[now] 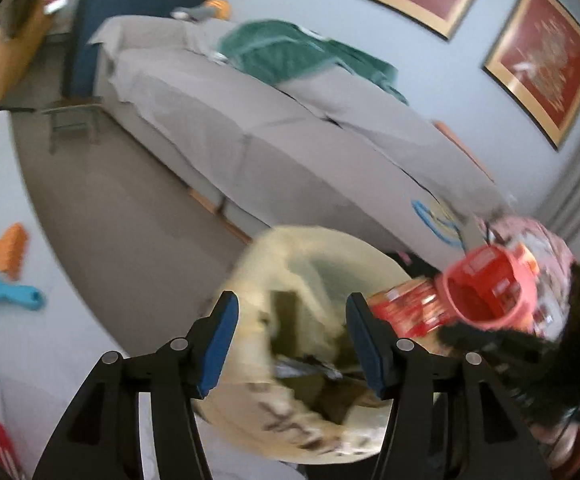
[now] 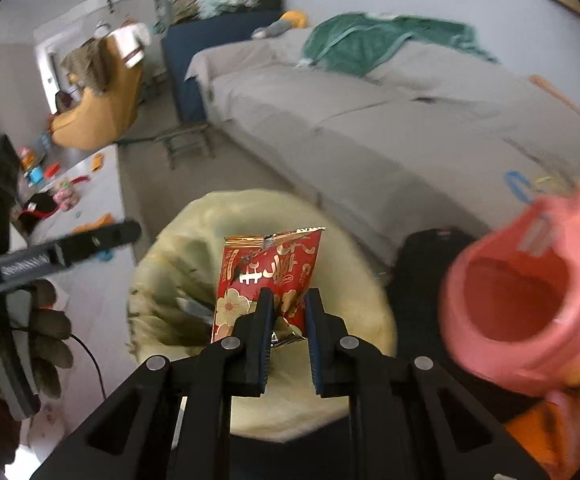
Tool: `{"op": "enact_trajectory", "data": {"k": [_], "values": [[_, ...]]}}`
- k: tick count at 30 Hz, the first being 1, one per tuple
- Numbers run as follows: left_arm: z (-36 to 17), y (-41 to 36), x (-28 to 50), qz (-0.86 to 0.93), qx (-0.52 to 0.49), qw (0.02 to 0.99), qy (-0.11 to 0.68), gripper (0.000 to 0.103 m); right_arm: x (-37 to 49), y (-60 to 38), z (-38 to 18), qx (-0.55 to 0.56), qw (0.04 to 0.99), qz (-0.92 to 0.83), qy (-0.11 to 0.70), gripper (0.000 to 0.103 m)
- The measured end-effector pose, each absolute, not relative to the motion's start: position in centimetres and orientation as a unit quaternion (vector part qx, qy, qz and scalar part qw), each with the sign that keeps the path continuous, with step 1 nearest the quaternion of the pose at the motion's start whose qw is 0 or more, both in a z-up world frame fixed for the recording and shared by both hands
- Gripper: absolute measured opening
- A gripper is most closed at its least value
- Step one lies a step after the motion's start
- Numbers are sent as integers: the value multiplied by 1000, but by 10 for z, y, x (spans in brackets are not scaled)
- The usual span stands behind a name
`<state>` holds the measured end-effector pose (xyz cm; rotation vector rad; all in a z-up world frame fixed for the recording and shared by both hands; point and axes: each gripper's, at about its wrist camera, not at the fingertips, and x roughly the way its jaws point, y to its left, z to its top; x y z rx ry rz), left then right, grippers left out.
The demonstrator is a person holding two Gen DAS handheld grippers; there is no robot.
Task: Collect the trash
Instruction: 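Carry both wrappers to the yellow trash bag and release them inside, then grasp the orange plastic bag with the left gripper and lift it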
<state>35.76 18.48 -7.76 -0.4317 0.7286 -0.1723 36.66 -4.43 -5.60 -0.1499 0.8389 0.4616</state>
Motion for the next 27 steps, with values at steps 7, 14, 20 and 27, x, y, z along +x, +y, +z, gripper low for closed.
{"op": "enact_trajectory", "data": {"k": [7, 14, 20, 27], "values": [[-86, 211, 343, -55, -206, 914, 344, 57, 397, 29, -130, -122, 815, 265, 500, 15], [-93, 221, 335, -53, -209, 914, 343, 57, 393, 31, -148, -136, 793, 260, 534, 23], [-88, 216, 328, -55, -210, 914, 341, 57, 372, 6, -108, -102, 828, 267, 482, 35], [-70, 180, 314, -78, -196, 920, 331, 57, 328, -44, -53, -68, 880, 236, 407, 35]]}}
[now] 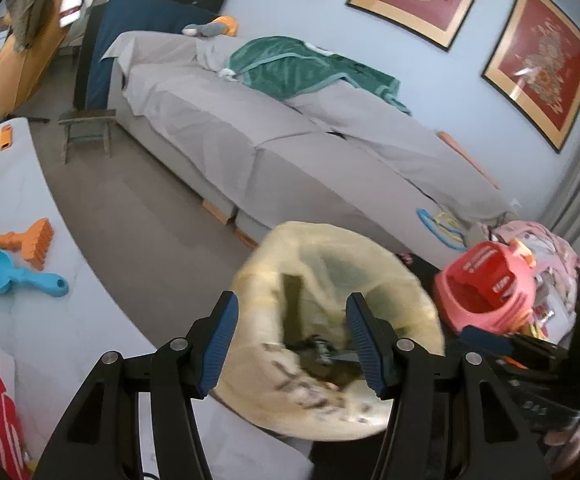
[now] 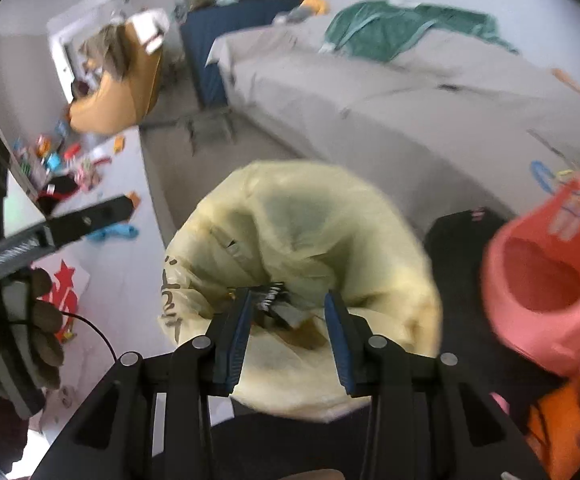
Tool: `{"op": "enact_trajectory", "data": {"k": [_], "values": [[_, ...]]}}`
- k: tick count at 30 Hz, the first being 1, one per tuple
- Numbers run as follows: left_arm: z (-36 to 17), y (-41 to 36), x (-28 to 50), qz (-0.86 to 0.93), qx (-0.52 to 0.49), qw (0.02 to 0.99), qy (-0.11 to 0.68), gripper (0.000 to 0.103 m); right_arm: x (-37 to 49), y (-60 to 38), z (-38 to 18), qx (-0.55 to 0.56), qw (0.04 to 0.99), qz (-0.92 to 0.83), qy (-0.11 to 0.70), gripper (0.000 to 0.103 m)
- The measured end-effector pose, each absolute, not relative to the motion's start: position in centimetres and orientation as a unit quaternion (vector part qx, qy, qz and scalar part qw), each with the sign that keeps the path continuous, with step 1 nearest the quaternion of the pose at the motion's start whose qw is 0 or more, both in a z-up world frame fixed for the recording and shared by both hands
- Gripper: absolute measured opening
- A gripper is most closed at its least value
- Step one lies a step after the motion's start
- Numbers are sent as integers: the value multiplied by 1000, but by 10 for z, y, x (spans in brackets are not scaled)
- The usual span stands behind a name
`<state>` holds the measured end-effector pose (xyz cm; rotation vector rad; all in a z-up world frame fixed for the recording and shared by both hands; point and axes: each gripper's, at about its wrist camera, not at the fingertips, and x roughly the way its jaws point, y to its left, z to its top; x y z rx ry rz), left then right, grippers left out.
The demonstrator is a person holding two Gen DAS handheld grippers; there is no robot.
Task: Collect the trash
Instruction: 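Grasp the orange plastic bag with the left gripper and lift it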
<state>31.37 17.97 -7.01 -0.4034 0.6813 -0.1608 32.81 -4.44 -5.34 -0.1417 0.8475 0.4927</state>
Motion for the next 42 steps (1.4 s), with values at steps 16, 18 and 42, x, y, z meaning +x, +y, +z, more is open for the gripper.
{"op": "enact_trajectory", "data": {"k": [16, 18, 42], "values": [[-48, -31, 264, -263, -106, 887, 365, 57, 185, -252, -10, -28, 944, 43, 326, 39], [-49, -53, 257, -285, -94, 880, 368, 57, 171, -284, -14, -7, 944, 18, 328, 39], [-85, -167, 326, -311, -169, 802, 482, 57, 140, -386, -66, 80, 936, -51, 340, 39]]}}
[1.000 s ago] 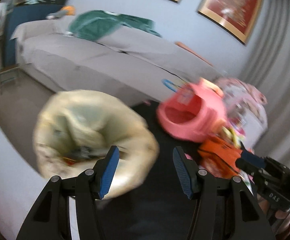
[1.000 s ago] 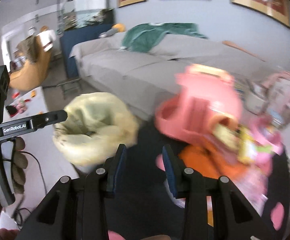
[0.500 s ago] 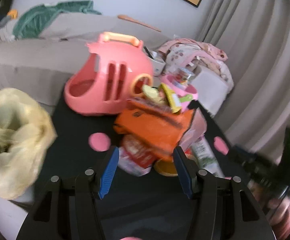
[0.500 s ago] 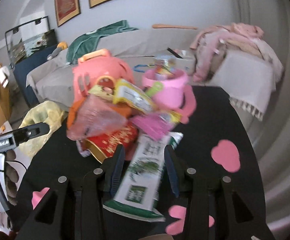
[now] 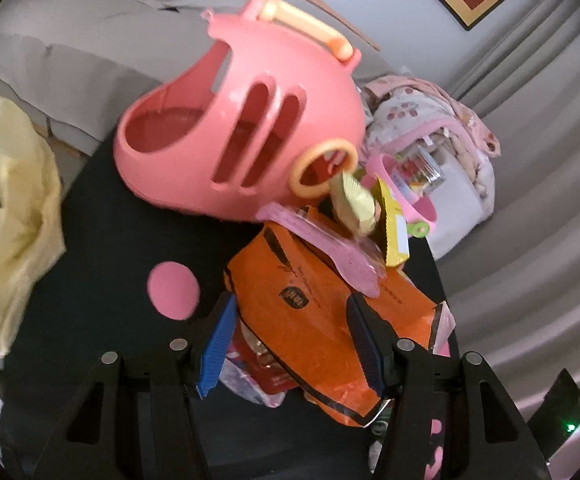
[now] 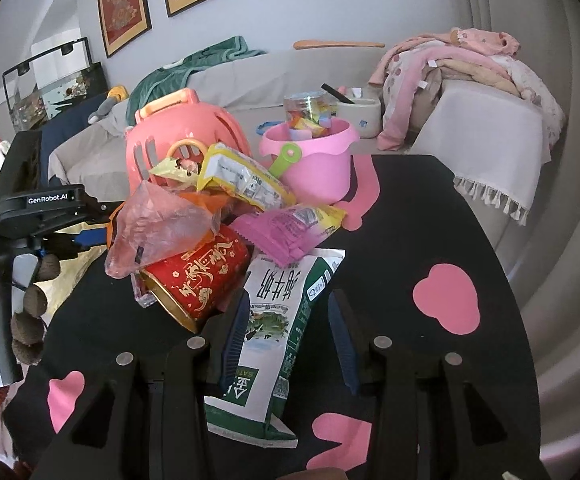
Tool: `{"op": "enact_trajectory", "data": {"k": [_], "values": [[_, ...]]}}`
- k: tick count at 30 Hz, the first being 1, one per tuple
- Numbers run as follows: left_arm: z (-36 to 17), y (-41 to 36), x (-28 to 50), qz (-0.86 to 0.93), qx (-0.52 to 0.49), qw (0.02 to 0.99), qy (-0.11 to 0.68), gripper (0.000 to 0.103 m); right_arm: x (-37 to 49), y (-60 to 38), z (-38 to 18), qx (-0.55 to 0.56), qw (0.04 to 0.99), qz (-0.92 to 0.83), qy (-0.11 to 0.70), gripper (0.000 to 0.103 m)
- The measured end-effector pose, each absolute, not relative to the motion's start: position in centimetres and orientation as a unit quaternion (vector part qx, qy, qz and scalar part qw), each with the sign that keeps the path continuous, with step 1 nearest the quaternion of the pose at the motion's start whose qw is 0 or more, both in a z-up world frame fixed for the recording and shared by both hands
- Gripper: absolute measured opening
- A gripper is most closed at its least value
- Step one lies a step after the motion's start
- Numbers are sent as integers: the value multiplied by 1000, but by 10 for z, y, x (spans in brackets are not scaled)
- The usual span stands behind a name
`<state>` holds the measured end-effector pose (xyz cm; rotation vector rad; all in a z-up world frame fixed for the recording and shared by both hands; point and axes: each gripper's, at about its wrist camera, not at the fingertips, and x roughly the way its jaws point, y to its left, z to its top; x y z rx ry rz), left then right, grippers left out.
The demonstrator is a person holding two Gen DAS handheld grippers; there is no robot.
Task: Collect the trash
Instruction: 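Grasp the orange plastic bag with the left gripper and lift it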
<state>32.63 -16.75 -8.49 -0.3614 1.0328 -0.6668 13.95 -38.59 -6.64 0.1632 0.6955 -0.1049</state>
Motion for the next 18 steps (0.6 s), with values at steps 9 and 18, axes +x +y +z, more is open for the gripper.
{"op": "enact_trajectory", "data": {"k": [9, 18], "values": [[-101, -167, 322, -319, -177, 767, 528, 38, 139, -375, -74, 76, 931, -51, 352, 39], [-91, -117, 281, -338, -84, 791, 503, 22, 144, -351, -71, 61, 931, -35, 358, 39]]}}
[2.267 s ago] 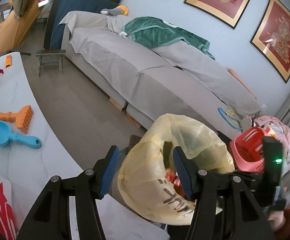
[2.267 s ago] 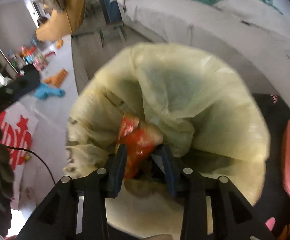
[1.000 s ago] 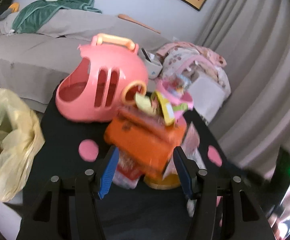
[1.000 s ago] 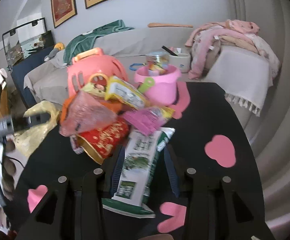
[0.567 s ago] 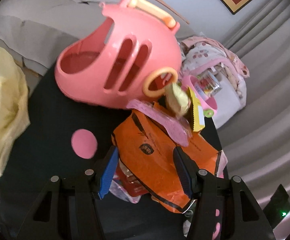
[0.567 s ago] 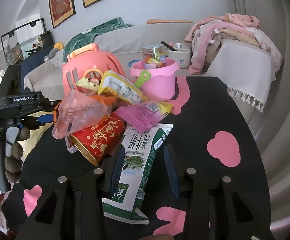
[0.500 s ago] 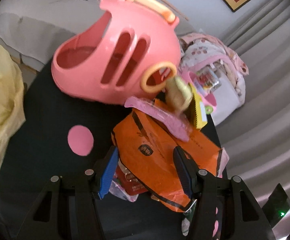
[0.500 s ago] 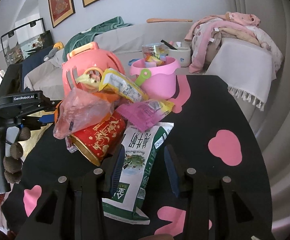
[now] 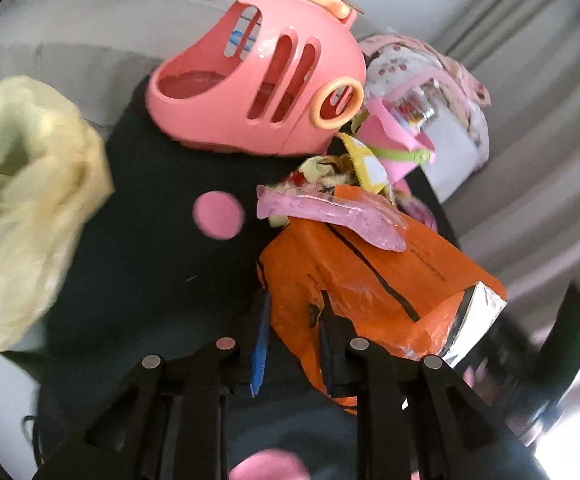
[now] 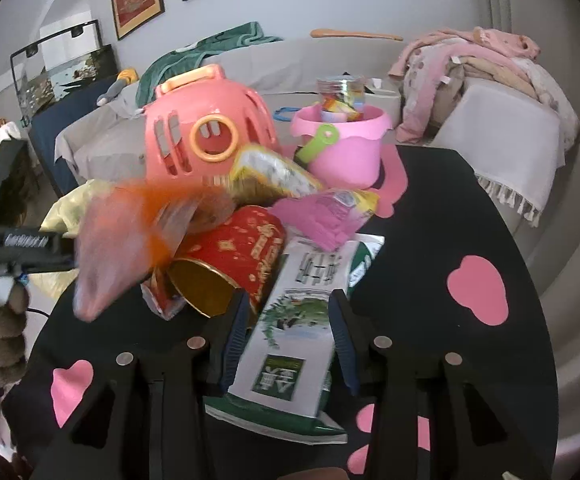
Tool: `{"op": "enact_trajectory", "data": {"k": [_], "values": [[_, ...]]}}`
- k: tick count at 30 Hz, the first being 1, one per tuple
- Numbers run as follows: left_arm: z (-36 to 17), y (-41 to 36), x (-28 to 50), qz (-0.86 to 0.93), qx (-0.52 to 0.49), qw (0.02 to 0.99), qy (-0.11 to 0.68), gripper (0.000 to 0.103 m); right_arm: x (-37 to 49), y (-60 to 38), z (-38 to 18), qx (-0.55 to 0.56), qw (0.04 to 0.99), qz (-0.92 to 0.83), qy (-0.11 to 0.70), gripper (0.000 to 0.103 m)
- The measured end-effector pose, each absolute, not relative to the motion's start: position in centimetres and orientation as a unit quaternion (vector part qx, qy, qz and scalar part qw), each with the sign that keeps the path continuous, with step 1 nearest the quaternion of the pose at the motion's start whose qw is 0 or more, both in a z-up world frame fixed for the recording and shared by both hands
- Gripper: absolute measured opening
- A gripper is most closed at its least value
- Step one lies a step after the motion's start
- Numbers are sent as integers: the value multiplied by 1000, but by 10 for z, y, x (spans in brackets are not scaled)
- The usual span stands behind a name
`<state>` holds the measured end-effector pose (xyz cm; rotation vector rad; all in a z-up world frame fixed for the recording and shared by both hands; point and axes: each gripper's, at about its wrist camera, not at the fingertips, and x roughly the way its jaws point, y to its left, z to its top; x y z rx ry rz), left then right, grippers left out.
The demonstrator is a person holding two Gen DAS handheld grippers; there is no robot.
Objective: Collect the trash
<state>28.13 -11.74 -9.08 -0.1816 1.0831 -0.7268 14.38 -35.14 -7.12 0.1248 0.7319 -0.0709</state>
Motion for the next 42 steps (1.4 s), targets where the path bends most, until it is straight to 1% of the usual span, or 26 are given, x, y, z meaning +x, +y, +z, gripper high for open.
{"op": "enact_trajectory", "data": {"k": [8, 16, 20, 25, 29, 33, 38, 42], "values": [[-71, -79, 240, -362, 34, 811, 458, 22, 149, -325, -50, 50, 940, -10, 337, 40], [-63, -55, 212, -371, 120, 817, 424, 22, 152, -284, -47, 45, 932, 73, 352, 41], [-54, -36, 215, -360, 103, 831, 411, 22, 154, -258, -46, 30, 927, 113, 357, 40], [-40, -17, 215, -349, 83, 846, 395, 22, 152, -228, -34, 3, 928, 144, 344, 41], [-28, -10, 217, -349, 65, 853, 383, 20, 151, -218, -31, -18, 929, 136, 342, 41], [-32, -12, 217, -349, 62, 852, 385, 19, 151, -220, -40, 10, 921, 152, 359, 41], [-39, 8, 229, -328, 2, 855, 402, 20, 142, -202, -63, 27, 900, 197, 388, 42], [-38, 31, 224, -309, -19, 863, 399, 23, 128, -180, -78, 21, 884, 236, 403, 42]]}}
